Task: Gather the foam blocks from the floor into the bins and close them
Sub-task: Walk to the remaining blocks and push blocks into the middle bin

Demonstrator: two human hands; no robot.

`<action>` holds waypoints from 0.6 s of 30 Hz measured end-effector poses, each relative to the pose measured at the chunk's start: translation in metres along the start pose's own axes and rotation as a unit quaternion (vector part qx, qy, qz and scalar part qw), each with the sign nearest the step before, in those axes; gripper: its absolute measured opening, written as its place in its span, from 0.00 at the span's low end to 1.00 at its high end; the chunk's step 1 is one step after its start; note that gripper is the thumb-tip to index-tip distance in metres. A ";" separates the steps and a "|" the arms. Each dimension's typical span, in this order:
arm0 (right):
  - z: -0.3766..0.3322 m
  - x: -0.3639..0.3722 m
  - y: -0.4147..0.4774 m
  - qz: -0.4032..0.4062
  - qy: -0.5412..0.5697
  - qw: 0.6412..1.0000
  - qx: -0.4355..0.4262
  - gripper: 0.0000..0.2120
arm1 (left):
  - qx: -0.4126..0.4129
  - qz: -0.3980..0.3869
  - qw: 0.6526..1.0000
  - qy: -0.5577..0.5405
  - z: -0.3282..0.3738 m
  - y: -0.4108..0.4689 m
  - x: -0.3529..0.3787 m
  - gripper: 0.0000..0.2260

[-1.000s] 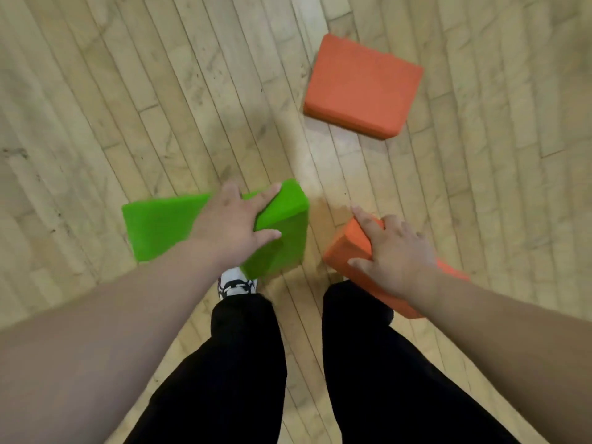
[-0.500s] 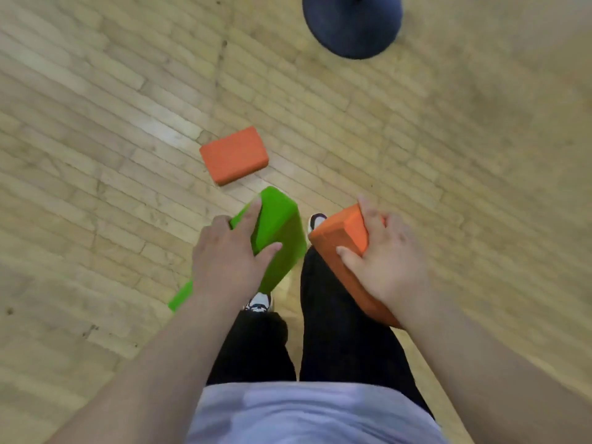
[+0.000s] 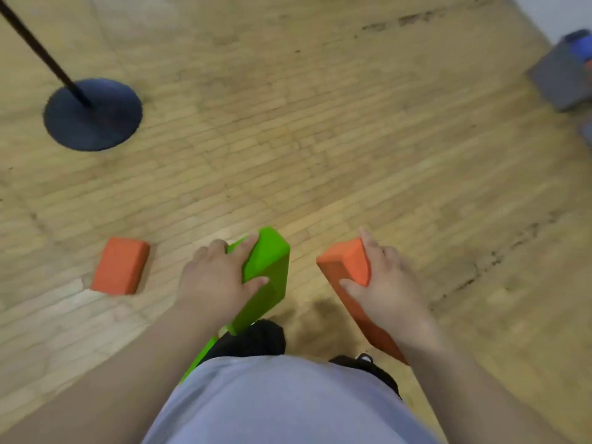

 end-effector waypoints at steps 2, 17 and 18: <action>0.045 -0.021 -0.040 0.056 0.038 0.996 0.055 0.48 | 0.083 0.002 0.996 0.040 0.058 0.003 -0.010 0.37; 0.361 -0.035 -0.429 0.245 0.209 0.865 0.385 0.47 | 0.414 -0.008 0.905 0.096 0.465 -0.172 0.090 0.38; 0.373 -0.036 -0.445 0.258 0.214 0.854 0.397 0.48 | 0.422 -0.013 0.902 0.094 0.483 -0.182 0.096 0.38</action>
Point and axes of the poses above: each hand's wrist, its own y-axis towards the middle knuckle, its own x-axis out of the palm, z = x × y, the point moved 2 cm from there along y, towards the middle knuckle, and after that the axes turned 6 degrees about y, right-handed, at the moved point
